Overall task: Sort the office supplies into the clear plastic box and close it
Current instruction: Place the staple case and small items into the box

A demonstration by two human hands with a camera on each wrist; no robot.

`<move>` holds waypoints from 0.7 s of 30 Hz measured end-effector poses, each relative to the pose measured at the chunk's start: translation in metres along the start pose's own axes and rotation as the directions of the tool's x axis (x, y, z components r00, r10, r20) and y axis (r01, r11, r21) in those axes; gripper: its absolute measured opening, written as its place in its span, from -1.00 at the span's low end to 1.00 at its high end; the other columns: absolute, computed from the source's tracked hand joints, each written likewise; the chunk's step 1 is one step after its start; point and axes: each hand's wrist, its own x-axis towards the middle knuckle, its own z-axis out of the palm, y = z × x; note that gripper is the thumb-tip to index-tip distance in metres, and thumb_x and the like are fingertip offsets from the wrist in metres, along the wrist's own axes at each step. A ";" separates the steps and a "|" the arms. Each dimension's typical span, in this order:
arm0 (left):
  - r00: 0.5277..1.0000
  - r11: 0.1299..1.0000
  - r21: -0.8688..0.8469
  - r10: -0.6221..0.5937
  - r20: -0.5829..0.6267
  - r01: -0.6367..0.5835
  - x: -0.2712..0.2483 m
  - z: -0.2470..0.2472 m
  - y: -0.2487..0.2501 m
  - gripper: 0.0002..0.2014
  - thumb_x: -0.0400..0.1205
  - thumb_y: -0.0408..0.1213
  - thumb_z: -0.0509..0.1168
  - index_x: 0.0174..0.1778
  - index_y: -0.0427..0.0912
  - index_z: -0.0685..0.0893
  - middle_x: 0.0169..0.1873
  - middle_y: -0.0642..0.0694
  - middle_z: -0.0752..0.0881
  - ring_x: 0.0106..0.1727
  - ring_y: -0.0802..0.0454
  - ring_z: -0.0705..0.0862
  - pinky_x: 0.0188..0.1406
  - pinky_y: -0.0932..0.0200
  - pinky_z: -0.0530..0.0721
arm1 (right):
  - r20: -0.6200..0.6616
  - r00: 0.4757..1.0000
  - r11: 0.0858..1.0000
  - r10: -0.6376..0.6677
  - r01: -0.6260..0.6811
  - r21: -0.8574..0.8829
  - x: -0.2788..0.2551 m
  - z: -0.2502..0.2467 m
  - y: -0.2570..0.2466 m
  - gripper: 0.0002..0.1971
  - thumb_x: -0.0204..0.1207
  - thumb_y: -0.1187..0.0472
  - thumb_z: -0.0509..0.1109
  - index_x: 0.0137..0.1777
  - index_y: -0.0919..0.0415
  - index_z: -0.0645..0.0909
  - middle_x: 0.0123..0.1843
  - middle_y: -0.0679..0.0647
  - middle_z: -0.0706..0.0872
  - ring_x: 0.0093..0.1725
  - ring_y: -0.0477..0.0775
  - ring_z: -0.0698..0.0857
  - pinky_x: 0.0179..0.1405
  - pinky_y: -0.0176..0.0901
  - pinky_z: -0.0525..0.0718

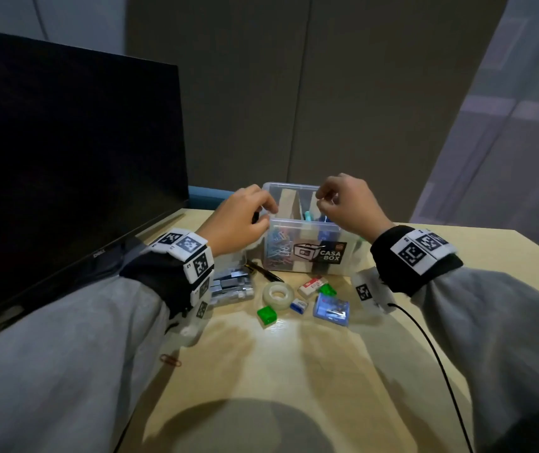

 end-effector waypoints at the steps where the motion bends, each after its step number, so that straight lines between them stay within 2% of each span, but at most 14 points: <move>1: 1.000 1.000 0.014 -0.018 -0.016 0.019 -0.005 -0.005 -0.005 -0.88 0.66 -0.33 0.27 0.05 -0.05 0.65 -0.01 0.05 0.59 0.03 0.14 0.56 0.03 0.21 0.53 | -0.008 0.998 0.998 -0.058 0.058 -0.003 0.000 0.006 -0.009 -0.89 0.55 0.24 0.39 0.02 0.17 0.71 -0.05 0.05 0.64 -0.07 0.02 0.62 -0.04 -0.16 0.61; 5: 0.988 0.979 0.139 -0.143 -0.054 0.149 -0.025 -0.024 -0.029 -0.85 0.67 -0.32 0.26 0.09 -0.10 0.67 0.03 0.04 0.58 0.12 0.08 0.56 0.10 0.14 0.53 | 0.059 0.967 0.968 -0.248 0.250 -0.030 -0.002 0.028 -0.045 -0.88 0.57 0.22 0.38 0.06 0.16 0.68 -0.05 -0.02 0.58 -0.04 -0.04 0.52 -0.07 -0.20 0.50; 8: 0.965 0.937 0.234 -0.253 -0.064 0.261 -0.044 -0.037 -0.047 -0.82 0.67 -0.30 0.26 0.17 -0.11 0.66 0.12 -0.02 0.58 0.18 0.04 0.54 0.18 0.09 0.53 | 0.181 0.912 0.926 -0.367 0.377 -0.026 -0.007 0.044 -0.068 -0.87 0.56 0.24 0.38 0.06 0.15 0.70 -0.01 -0.01 0.66 -0.04 -0.05 0.58 -0.06 -0.22 0.57; 11: 0.928 0.893 0.253 -0.363 -0.083 0.372 -0.061 -0.050 -0.064 -0.79 0.66 -0.35 0.25 0.17 -0.13 0.67 0.13 -0.06 0.58 0.13 0.03 0.55 0.08 0.13 0.52 | 0.426 0.810 0.887 -0.403 0.461 -0.038 -0.016 0.060 -0.083 -0.87 0.54 0.21 0.40 0.04 0.08 0.71 -0.03 -0.04 0.71 -0.12 -0.10 0.58 -0.09 -0.25 0.58; 14: 0.880 0.847 0.243 -0.468 -0.076 0.472 -0.076 -0.062 -0.083 -0.79 0.64 -0.40 0.24 0.12 -0.13 0.70 0.12 -0.09 0.60 0.07 0.02 0.58 0.07 0.10 0.56 | 0.606 0.683 0.833 -0.408 0.550 -0.058 -0.028 0.079 -0.095 -0.89 0.54 0.14 0.41 0.03 0.09 0.69 -0.01 -0.01 0.68 -0.08 -0.02 0.62 -0.05 -0.10 0.68; 17: 0.858 0.837 0.254 -0.511 0.048 0.484 -0.089 -0.070 -0.094 -0.79 0.63 -0.40 0.27 0.10 -0.09 0.71 0.11 -0.06 0.64 0.05 0.04 0.61 0.09 0.11 0.61 | 0.708 0.618 0.788 -0.343 0.599 -0.141 -0.037 0.095 -0.105 -0.82 0.58 0.06 0.39 0.10 0.10 0.65 0.04 0.01 0.64 0.00 0.05 0.64 0.02 -0.07 0.69; 21: 0.823 0.859 0.309 -0.493 0.282 0.409 -0.103 -0.064 -0.092 -0.84 0.64 -0.21 0.37 0.12 -0.02 0.73 0.06 0.10 0.69 0.10 0.14 0.63 0.12 0.20 0.59 | 0.736 0.608 0.775 -0.296 0.603 -0.187 -0.037 0.106 -0.112 -0.82 0.55 0.05 0.40 0.07 0.10 0.64 0.02 0.07 0.69 0.00 0.15 0.69 0.04 0.04 0.72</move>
